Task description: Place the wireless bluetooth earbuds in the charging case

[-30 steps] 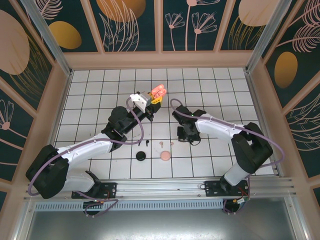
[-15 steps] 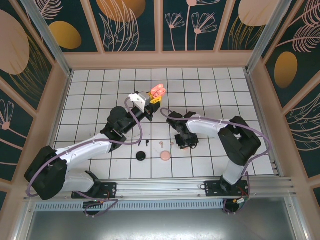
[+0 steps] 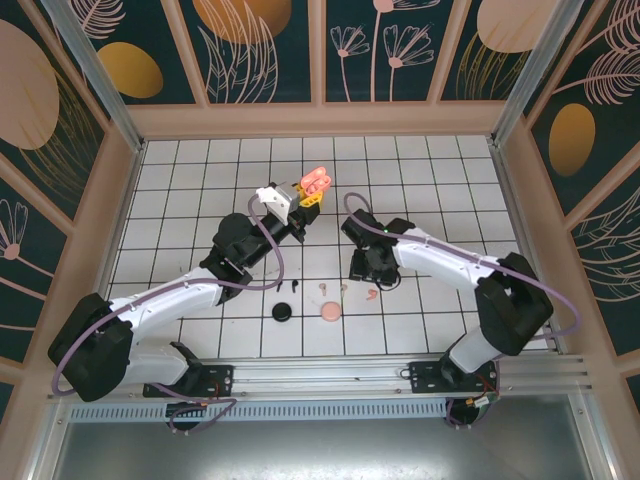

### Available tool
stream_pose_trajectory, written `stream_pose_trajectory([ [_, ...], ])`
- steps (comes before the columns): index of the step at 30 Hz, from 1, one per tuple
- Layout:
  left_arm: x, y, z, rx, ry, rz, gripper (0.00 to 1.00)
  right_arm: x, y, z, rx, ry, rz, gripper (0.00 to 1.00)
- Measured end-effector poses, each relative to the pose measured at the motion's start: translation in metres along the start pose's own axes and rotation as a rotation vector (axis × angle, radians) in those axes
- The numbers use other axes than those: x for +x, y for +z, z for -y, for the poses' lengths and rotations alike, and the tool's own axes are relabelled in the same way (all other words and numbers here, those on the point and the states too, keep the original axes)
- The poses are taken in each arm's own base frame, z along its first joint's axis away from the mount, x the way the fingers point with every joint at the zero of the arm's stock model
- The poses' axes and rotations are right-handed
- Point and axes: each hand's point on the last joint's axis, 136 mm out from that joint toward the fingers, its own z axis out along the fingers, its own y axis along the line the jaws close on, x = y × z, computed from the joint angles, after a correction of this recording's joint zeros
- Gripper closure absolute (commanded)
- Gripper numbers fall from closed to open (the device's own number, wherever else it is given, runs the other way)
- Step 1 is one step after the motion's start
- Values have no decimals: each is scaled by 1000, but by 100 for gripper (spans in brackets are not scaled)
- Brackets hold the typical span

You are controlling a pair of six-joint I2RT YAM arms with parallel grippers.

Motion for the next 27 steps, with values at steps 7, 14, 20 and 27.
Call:
stream_pose_trajectory([
  [7,0,0,0,0,0,0,100,20,14,20,42,224,-37,48],
  [14,0,0,0,0,0,0,100,25,25,22,80,293,-55,49],
  [20,0,0,0,0,0,0,100,28,36,27,126,306,-72,50],
  [27,1,-1,0,0,0,-1,100,25,40,27,141,308,-63,52],
])
